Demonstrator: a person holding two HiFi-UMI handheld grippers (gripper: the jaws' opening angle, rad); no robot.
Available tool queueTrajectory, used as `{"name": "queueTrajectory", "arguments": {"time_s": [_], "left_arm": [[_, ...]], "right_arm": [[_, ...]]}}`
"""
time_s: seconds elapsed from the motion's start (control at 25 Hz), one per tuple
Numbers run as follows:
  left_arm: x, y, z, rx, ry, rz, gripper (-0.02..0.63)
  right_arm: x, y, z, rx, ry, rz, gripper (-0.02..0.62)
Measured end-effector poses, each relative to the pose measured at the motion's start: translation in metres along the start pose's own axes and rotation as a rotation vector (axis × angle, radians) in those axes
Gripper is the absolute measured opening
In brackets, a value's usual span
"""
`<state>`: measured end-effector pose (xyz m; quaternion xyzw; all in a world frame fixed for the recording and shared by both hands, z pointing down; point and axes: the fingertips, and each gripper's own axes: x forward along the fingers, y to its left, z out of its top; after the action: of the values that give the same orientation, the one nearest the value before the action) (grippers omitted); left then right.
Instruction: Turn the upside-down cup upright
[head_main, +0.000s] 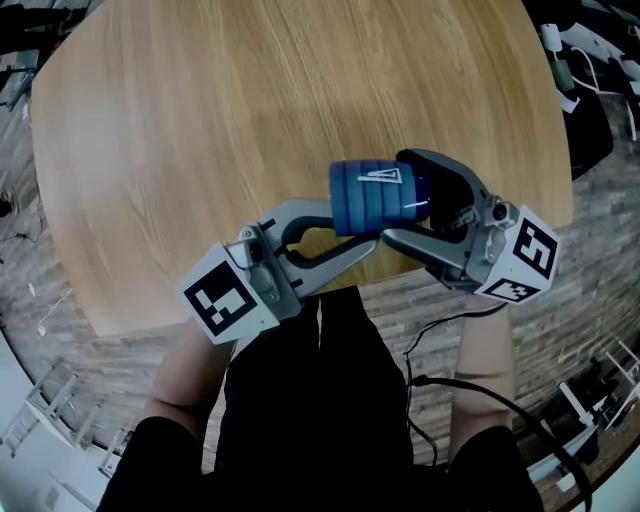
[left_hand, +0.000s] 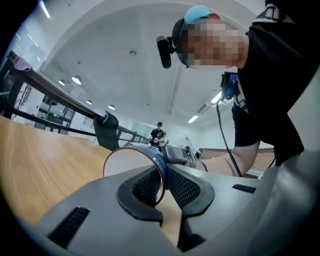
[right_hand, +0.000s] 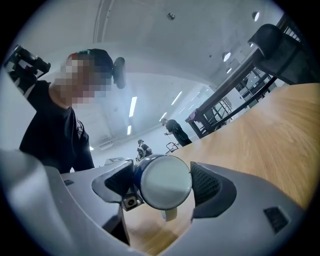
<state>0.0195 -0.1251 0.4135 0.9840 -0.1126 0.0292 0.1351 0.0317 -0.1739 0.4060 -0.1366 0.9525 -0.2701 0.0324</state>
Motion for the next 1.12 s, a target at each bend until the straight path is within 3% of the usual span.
{"name": "queueTrajectory", "arguments": {"time_s": [0.2, 0.32, 0.48, 0.56, 0.8, 0.96, 1.12], "left_arm": [[0.001, -0.001, -0.001, 0.100, 0.079, -0.001, 0.038], [0.000, 0.010, -0.003, 0.179, 0.164, 0.069, 0.038], [-0.005, 0.028, -0.031, 0.345, 0.467, 0.160, 0.038], [-0.006, 0.030, -0.041, 0.382, 0.586, 0.152, 0.038], [-0.005, 0.026, -0.047, 0.382, 0.884, 0.060, 0.038], [-0.001, 0.021, -0.053, 0.463, 1.091, 0.004, 0.039], [0.004, 0.022, -0.066, 0.525, 1.211, -0.027, 0.039]], "right_arm": [[-0.008, -0.007, 0.002, 0.059, -0.052, 0.032, 0.301], [-0.024, -0.023, 0.009, 0.075, -0.083, -0.021, 0.301], [-0.031, -0.037, -0.011, -0.161, 0.153, -0.196, 0.301], [-0.028, -0.033, -0.025, -0.244, 0.246, -0.232, 0.301], [-0.011, -0.023, -0.069, -0.302, 0.365, -0.293, 0.299], [-0.007, -0.018, -0.082, -0.248, 0.374, -0.326, 0.299], [-0.015, -0.017, -0.090, -0.206, 0.379, -0.369, 0.299]]}}
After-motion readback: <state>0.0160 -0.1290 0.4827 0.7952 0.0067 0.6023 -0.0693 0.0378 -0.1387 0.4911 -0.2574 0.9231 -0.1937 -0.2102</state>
